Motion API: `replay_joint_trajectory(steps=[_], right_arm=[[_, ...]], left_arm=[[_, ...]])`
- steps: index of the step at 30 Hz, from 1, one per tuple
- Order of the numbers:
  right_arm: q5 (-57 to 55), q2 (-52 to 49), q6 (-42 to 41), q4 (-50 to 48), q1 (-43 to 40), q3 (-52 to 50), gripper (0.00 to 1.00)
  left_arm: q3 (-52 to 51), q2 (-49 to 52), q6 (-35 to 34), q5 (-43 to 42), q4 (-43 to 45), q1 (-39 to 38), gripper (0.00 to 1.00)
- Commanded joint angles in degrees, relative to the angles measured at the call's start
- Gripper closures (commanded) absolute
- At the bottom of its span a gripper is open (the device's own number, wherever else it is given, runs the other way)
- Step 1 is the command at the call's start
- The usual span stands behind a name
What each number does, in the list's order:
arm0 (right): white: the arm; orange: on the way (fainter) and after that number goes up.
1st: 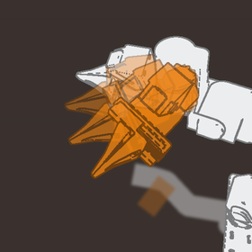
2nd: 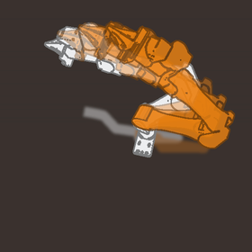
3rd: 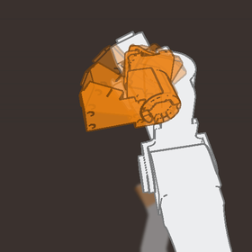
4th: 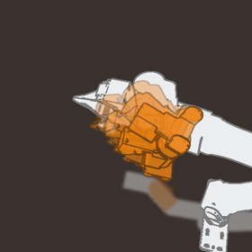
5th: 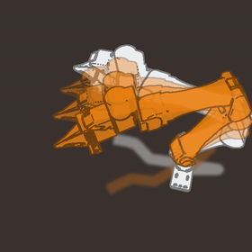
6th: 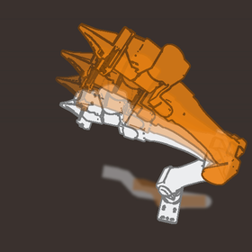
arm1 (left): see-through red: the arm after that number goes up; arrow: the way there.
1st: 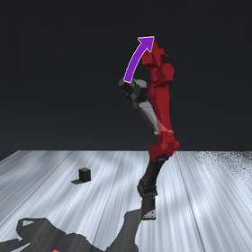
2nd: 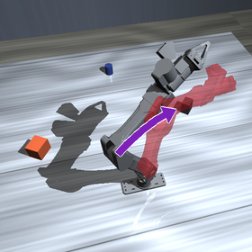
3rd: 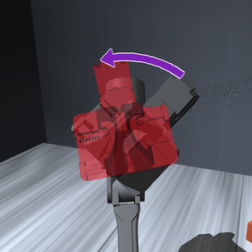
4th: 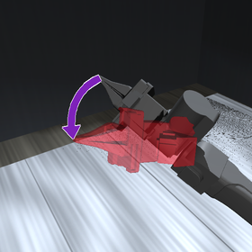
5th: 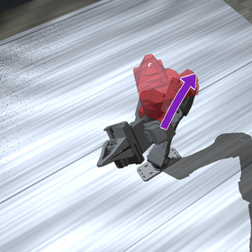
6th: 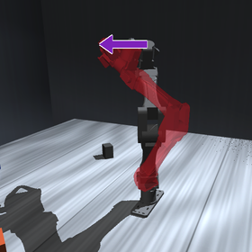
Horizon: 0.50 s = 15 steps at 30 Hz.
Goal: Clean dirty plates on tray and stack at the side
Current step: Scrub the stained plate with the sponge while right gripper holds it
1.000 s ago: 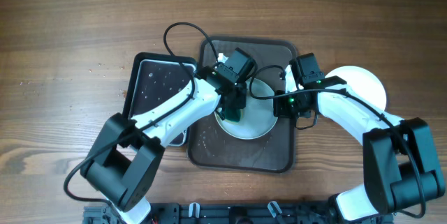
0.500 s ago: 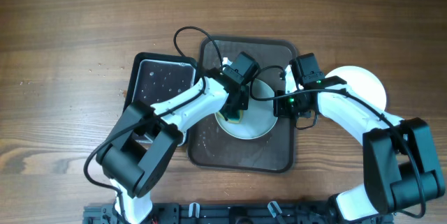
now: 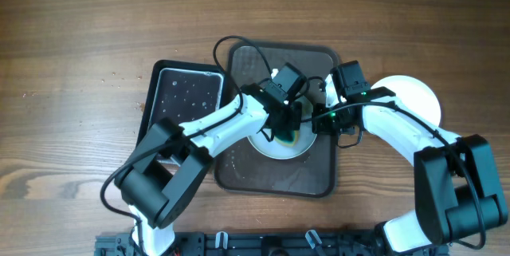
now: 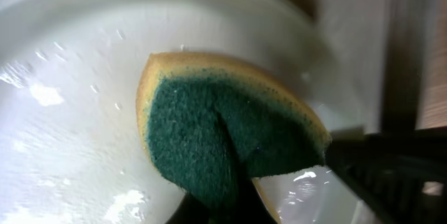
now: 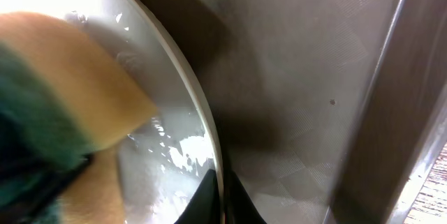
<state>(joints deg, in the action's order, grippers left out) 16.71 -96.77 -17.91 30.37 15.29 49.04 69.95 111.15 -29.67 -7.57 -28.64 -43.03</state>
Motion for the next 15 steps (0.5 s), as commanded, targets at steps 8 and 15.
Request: replay_joint_trajectory(steps=[8, 15], right_arm=[[-1.29, -0.90, 0.81, 0.33, -0.24, -0.76, 0.96], [-1.29, -0.90, 0.79, 0.42, -0.24, -0.76, 0.96]], left_arm=[[-0.50, -0.81, -5.62, 25.92, -16.57, -0.20, 0.96], [-0.50, -7.61, -6.84, 22.75, -16.37, -0.20, 0.96]])
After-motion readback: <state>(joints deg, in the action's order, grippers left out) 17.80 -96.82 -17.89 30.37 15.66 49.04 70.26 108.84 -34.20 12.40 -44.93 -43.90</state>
